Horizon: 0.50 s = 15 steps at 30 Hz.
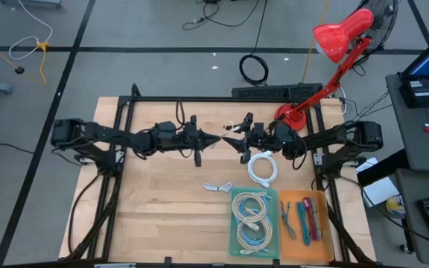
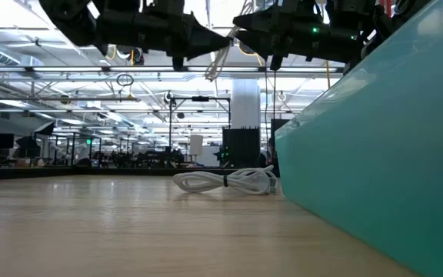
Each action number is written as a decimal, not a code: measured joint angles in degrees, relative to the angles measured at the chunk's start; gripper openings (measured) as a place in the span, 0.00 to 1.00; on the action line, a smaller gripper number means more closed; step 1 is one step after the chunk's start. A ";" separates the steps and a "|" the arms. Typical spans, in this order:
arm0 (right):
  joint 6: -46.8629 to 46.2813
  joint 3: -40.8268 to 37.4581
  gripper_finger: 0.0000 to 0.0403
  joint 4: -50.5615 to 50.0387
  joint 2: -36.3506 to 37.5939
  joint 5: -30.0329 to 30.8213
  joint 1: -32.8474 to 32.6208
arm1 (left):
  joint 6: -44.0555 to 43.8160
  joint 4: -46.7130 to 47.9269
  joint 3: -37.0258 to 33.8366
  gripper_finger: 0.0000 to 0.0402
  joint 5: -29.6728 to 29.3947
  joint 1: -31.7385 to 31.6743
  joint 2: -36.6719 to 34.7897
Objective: Pick & Place USB Port
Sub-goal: Put the brown charger cable into the orange bin
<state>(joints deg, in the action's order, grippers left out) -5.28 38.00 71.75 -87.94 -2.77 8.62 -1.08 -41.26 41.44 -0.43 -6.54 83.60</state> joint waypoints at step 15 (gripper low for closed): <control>0.44 0.02 0.33 -1.72 0.02 0.16 0.02 | -0.51 -6.25 0.02 0.00 -0.67 -2.17 3.40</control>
<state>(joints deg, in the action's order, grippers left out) -4.84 38.02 70.02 -87.92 -2.61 8.64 -1.60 -47.51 41.45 -1.10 -8.71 87.00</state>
